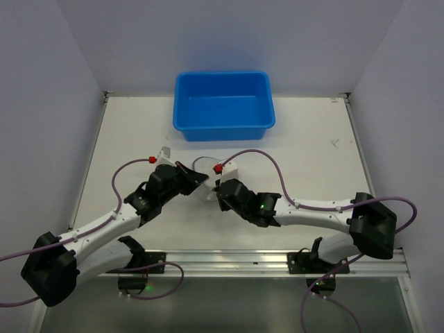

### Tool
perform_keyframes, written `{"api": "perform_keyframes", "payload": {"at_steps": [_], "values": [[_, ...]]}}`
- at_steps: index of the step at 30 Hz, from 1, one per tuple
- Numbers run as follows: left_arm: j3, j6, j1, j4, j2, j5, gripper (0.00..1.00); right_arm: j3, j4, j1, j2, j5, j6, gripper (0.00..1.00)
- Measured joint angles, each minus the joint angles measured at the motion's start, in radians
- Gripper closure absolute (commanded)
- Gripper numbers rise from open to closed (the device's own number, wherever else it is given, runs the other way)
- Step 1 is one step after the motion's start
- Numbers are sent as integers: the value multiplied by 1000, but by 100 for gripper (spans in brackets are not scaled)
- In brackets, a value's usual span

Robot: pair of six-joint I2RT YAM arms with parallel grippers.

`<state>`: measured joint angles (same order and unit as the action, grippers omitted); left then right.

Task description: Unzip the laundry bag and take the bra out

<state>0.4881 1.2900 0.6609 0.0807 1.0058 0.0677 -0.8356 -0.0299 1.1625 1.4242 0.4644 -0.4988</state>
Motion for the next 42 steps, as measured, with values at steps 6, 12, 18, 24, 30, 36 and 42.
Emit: {"api": "perform_keyframes", "payload": {"at_steps": [6,12,18,24,30,36,42], "values": [[0,-29,-5,-7,-5,1,100,22,-25,-9,-55,6,50,100],[3,-87,-39,-14,-4,-54,100,107,-80,-148,-249,-83,87,100],[29,-209,-87,24,35,-176,100,122,-119,-219,-301,-199,137,100],[137,-382,-130,22,179,-258,81,60,-197,-237,-219,-344,154,100],[238,-455,-154,44,294,-267,20,-5,-171,-185,-138,-489,105,100],[243,-427,-164,-55,246,-213,1,-81,-70,-149,-5,-537,46,100],[115,-351,-174,-159,-45,-80,1,-113,7,-149,97,-536,21,100]]}}
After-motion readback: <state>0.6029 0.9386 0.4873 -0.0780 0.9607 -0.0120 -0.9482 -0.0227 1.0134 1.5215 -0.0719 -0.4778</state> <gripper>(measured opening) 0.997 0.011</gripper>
